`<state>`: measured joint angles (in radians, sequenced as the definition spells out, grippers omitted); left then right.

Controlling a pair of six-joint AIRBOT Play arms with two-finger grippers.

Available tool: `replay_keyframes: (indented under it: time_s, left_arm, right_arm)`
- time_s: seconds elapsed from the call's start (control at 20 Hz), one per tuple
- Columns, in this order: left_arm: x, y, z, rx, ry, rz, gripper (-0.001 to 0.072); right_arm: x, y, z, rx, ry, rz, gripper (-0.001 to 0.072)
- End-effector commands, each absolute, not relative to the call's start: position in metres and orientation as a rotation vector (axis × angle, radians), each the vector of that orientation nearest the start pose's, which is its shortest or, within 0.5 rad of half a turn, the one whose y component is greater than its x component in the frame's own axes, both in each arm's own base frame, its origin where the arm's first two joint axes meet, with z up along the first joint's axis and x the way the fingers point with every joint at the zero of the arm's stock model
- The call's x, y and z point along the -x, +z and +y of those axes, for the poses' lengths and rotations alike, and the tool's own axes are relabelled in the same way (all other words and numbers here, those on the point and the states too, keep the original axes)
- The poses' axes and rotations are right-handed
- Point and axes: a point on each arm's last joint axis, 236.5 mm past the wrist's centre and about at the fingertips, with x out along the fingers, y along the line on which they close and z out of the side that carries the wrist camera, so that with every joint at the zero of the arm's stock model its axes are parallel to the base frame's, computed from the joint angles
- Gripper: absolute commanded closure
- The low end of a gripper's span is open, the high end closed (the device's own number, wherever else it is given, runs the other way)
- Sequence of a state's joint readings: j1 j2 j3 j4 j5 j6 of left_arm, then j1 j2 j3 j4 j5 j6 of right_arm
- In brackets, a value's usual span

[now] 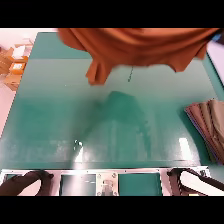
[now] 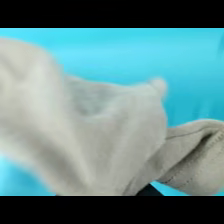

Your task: Fold the shirts.

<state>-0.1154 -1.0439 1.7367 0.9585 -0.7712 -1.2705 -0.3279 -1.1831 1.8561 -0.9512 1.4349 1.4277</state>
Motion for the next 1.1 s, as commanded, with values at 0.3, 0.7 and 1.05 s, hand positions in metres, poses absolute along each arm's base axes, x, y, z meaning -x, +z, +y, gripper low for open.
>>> replay_keyframes:
  time_s: [0.3,0.7,1.05]
  left_arm:
    - [-0.280,0.453,-0.126,0.015,-0.519,0.113,0.0689]
    - [-0.390,0.129,-0.138,0.225,-0.450,0.734,0.0688]
    - [-0.402,-0.008,-0.140,0.262,-0.416,0.974,0.0688]
  right_arm:
    - [-0.345,0.416,0.036,-0.172,0.330,0.365,0.0694]
    - [-0.452,0.126,0.093,-0.402,0.408,0.894,0.0694]
    - [-0.478,-0.029,0.089,-0.590,0.333,1.186,0.0563]
